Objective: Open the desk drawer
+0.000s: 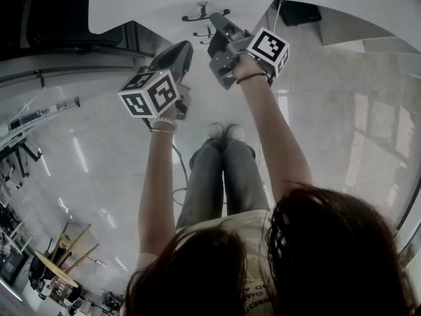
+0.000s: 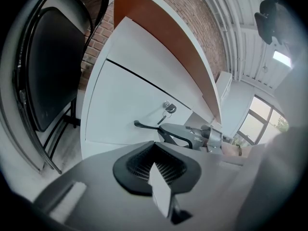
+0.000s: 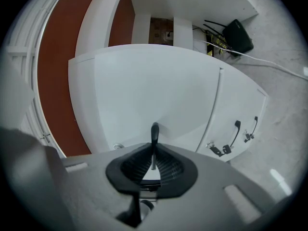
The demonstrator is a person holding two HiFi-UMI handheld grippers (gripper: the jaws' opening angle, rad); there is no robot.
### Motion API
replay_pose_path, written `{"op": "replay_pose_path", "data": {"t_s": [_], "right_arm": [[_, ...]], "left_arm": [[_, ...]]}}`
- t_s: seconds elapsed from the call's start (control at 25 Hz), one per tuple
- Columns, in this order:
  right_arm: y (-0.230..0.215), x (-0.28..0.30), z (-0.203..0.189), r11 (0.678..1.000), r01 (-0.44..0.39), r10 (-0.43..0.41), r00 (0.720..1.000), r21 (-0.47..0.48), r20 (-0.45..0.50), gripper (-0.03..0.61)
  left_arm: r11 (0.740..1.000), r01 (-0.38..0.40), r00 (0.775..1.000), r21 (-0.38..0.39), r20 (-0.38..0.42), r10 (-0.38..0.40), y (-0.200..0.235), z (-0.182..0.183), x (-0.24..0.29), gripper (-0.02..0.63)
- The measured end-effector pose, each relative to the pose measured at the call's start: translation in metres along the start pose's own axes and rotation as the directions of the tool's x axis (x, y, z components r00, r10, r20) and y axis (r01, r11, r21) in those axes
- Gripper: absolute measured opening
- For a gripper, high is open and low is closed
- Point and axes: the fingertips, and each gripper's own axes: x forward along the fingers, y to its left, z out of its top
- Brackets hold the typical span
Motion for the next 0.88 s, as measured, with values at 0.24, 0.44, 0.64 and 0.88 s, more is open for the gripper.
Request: {"op": "replay_pose_path", "data": {"t_s": [0.24,0.44,0.64,0.88], "right_arm": [[-0.0010,-0.0012,0.0002,1.000,-0.004,0.004,1.000,0.012,0.018,0.026],[-0.0007,-0.0027,-0.0008,1.000,-0.006,0.006,1.000,0.015,0.025,0.026],[-0.0006,-0.0032,-0.0041,1.000,0.001,-0.002,1.000,0.016,0.021,0.026],[0.0015,-0.0070,-0.0056,1.000,0.009,-0.010,1.000,0.028,0.027,0.026]], "left_arm": [[1.000,-0.001,1.000,-0.003,0.003,0.001,-0.0014,-0.0016,-0.0039,-0.002],[1.000,-0.003,1.000,-0.004,0.004,0.003,-0.0018,-0.0013,-0.0052,-0.002],[1.000,0.002,1.000,-0.013,-0.002,-0.002,-0.0019,-0.0008,-0.0068,-0.002],[1.000,0.005,1.000,-0.004,0.001,-0.005,-0.0066,0.0045,-0.0072,-0.002]]}}
